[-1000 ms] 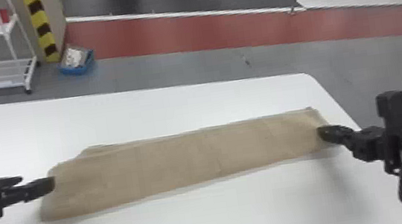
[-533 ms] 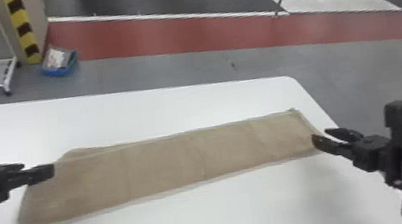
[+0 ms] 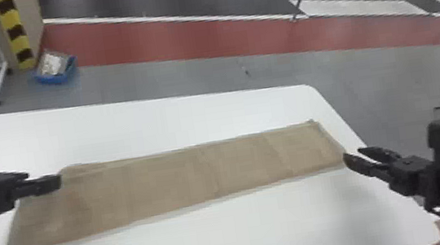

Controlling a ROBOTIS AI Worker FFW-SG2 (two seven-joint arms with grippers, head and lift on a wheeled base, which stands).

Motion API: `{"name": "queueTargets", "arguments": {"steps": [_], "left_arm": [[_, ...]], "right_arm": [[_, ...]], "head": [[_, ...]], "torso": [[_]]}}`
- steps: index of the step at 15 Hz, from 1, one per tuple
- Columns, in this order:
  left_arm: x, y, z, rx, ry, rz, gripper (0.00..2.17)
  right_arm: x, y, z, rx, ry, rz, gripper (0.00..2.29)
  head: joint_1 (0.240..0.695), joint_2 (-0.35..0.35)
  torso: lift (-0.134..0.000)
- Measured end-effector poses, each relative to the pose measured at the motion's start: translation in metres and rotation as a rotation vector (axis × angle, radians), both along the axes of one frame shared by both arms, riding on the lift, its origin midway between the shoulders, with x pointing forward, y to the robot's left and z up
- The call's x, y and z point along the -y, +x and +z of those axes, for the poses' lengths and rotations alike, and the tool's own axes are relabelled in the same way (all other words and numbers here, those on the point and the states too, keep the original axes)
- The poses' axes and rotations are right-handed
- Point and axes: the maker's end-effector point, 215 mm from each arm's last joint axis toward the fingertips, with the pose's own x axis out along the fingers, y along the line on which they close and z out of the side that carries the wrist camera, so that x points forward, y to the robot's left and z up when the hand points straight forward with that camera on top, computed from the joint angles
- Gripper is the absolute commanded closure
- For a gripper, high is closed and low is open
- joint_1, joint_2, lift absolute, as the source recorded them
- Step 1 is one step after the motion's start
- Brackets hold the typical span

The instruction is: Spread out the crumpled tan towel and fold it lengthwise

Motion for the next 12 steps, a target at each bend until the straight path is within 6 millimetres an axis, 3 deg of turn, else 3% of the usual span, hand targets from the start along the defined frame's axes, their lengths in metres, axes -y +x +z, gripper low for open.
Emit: {"name": "queueTargets", "arguments": {"steps": [1,3,4,6,7,8,9,10,12], "left_arm": [[0.002,-0.002,-0.002,-0.009,0.002,-0.005,0.53],[0.005,-0.006,-0.006,-0.026,0.006,-0.018,1.11],[0.005,-0.007,-0.007,-0.030,0.007,-0.023,1.27],[0.008,-0.015,-0.013,-0.054,-0.005,-0.036,1.27],[0.007,-0.018,-0.016,-0.065,-0.007,-0.034,1.13],[0.005,-0.020,-0.018,-0.069,-0.003,-0.026,0.64],[0.001,-0.020,-0.018,-0.064,0.006,-0.014,0.55],[-0.001,-0.019,-0.016,-0.053,0.010,-0.010,0.63],[0.000,-0.020,-0.016,-0.048,0.008,-0.020,1.22]], "right_arm": [[0.001,-0.001,0.000,0.000,0.002,-0.003,0.60],[0.003,-0.002,-0.002,-0.001,0.006,-0.007,0.60],[0.003,-0.002,-0.002,0.000,0.007,-0.007,0.60],[0.002,-0.002,-0.003,0.001,0.015,-0.006,0.60],[0.001,-0.002,-0.004,0.001,0.018,-0.006,0.60],[0.000,-0.001,-0.005,-0.001,0.021,-0.005,0.60],[0.000,-0.001,-0.006,-0.001,0.023,-0.004,0.60],[-0.001,-0.001,-0.006,-0.002,0.024,-0.003,0.60],[-0.001,-0.001,-0.006,-0.002,0.025,-0.004,0.60]], "head": [[0.695,-0.323],[0.695,-0.329],[0.695,-0.330],[0.695,-0.333],[0.695,-0.334],[0.695,-0.333],[0.695,-0.330],[0.695,-0.325],[0.695,-0.325]], "torso": [[-0.124],[-0.124],[-0.124],[-0.124],[-0.124],[-0.124],[-0.124],[-0.124],[-0.124]]}}
